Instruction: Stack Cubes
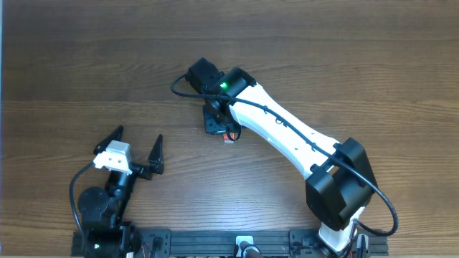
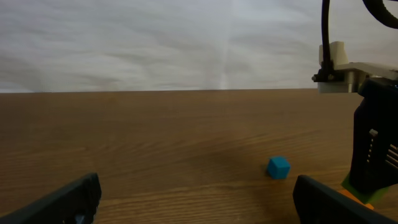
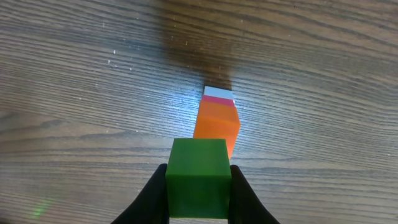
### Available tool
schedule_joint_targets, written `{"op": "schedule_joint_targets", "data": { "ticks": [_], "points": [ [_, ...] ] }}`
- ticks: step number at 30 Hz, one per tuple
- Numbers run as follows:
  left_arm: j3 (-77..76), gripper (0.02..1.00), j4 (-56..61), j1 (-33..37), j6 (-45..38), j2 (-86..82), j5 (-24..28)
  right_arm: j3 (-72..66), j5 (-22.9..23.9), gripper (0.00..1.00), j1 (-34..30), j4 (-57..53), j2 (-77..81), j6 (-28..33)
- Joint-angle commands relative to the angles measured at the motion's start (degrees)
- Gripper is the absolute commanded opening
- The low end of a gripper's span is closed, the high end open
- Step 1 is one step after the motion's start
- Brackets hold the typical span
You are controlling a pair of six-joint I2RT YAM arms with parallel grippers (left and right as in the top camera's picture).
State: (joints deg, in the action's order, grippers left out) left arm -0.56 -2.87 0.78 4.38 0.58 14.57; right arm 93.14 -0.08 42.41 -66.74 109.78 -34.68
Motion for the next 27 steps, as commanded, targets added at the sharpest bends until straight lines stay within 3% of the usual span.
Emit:
{"op": "schedule_joint_targets", "data": {
  "ticks": [1, 27],
  "points": [
    [0.22, 1.000, -0.22, 0.20, 0.81, -0.31, -0.24, -0.28, -0.48, 0.009, -0.22, 0.33, 0.04, -0.68],
    [0.22, 1.000, -0.22, 0.20, 0.81, -0.31, -0.24, -0.55, -0.26, 0.009, -1.88, 0.52, 2.86, -1.70]
  ]
}}
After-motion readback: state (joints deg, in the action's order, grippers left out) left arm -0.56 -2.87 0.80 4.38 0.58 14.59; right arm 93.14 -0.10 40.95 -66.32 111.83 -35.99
